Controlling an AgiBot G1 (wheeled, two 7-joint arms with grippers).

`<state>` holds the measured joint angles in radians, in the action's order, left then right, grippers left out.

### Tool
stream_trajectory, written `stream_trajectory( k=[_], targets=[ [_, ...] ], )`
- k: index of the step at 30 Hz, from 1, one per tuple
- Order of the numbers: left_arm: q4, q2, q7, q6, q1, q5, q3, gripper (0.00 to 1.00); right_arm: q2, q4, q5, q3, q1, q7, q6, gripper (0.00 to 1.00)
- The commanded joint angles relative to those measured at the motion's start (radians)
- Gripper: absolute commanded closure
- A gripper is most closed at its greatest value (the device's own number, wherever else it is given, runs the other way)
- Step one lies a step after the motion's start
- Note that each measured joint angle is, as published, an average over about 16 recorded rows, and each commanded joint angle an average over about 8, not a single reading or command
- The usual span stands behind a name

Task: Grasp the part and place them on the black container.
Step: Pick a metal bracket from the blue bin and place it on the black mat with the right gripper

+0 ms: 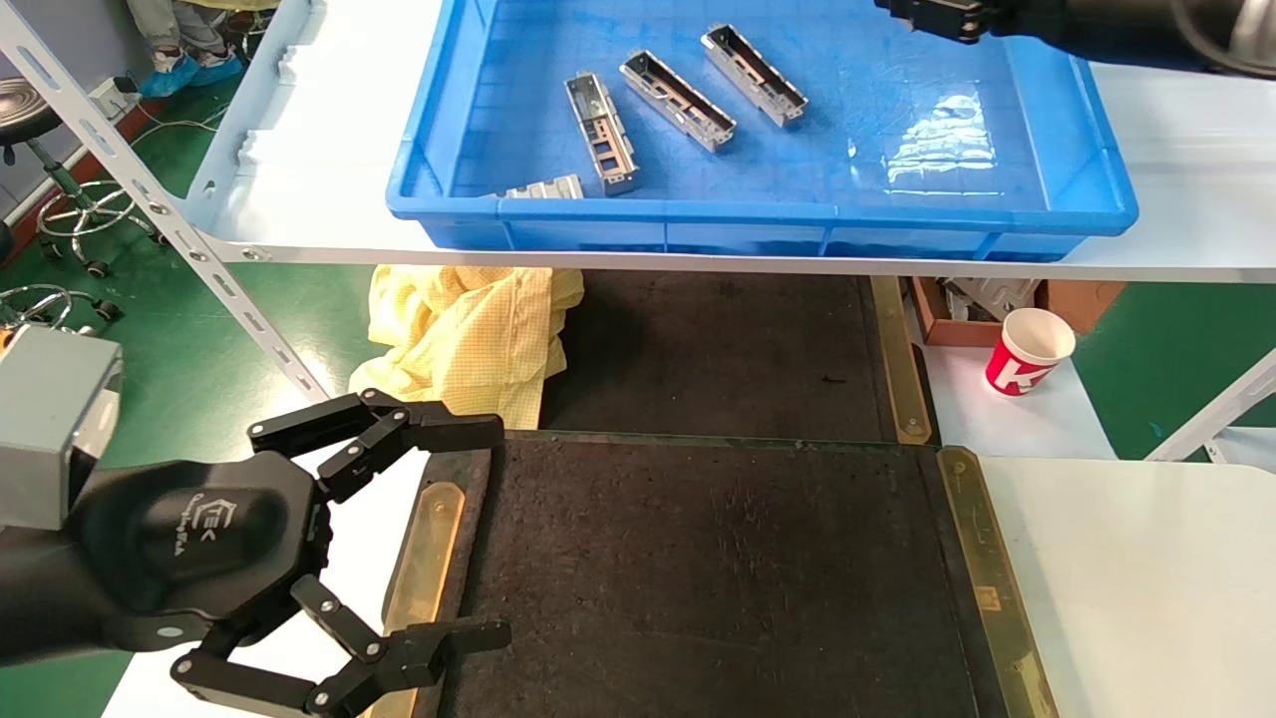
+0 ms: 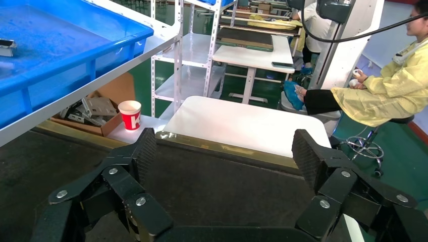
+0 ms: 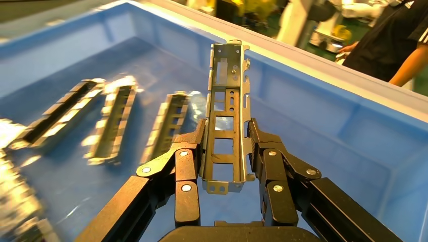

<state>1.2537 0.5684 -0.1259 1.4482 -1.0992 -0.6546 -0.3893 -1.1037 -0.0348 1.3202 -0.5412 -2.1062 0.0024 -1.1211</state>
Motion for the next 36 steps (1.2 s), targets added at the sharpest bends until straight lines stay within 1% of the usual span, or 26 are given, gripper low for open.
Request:
stream_trajectory(
  k=[1,12,16,21,26,36],
  targets=[
    [0.000,0.000,0.000,0.000,0.000,0.000,0.000,0.00,0.018,-0.003,0.002,-0.002,-0.013,-0.004,-0.050,1.00],
    [0.000,0.000,0.000,0.000,0.000,0.000,0.000,0.00,0.111,-0.016,0.031,-0.026,-0.063,-0.026,-0.370,1.00],
    [0.000,0.000,0.000,0.000,0.000,0.000,0.000,0.00,0.125,-0.024,0.036,-0.033,-0.065,-0.028,-0.450,1.00],
    [0.000,0.000,0.000,0.000,0.000,0.000,0.000,0.00,0.129,-0.069,0.031,-0.050,-0.038,-0.022,-0.483,1.00],
    [0.000,0.000,0.000,0.000,0.000,0.000,0.000,0.00,0.143,-0.172,-0.009,-0.086,0.020,-0.004,-0.490,1.00],
    [0.000,0.000,0.000,0.000,0.000,0.000,0.000,0.00,0.215,-0.451,-0.212,-0.218,0.162,0.085,-0.483,1.00]
  ],
)
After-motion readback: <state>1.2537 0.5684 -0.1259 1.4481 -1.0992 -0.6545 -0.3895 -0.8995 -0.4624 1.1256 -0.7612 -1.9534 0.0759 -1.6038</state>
